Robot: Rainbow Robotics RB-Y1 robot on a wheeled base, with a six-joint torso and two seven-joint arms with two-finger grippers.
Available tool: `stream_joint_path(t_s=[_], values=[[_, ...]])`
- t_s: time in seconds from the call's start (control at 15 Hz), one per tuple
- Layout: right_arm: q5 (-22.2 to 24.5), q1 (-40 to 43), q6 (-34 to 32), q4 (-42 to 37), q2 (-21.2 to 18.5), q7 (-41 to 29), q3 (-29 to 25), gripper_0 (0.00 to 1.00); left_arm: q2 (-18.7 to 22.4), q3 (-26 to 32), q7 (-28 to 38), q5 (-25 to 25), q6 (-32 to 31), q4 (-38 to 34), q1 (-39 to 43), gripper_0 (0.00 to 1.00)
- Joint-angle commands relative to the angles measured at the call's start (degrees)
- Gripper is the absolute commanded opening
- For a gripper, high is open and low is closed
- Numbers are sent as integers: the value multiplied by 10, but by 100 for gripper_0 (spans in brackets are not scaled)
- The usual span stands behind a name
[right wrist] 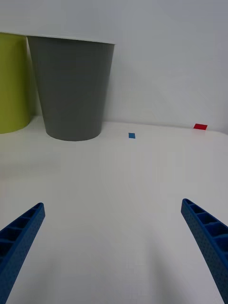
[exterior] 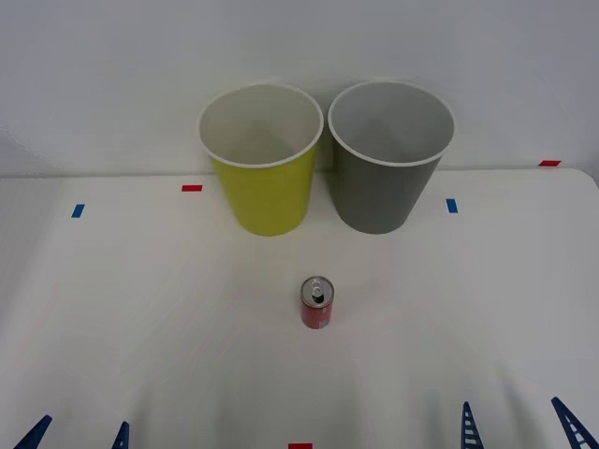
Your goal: Put cans in the gray bin and PET bottles in the light green bin.
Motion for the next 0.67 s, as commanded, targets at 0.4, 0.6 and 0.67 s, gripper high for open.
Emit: stream_joint_path(t_s=[0.4,0.6,0.67], values=[[0,0,0,0,0,0,0,100,0,0,0,0,0,0,0,100],[0,0,0,0,0,0,0,100,0,0,0,0,0,0,0,100],[0,0,0,0,0,0,0,100,0,0,0,0,0,0,0,100]])
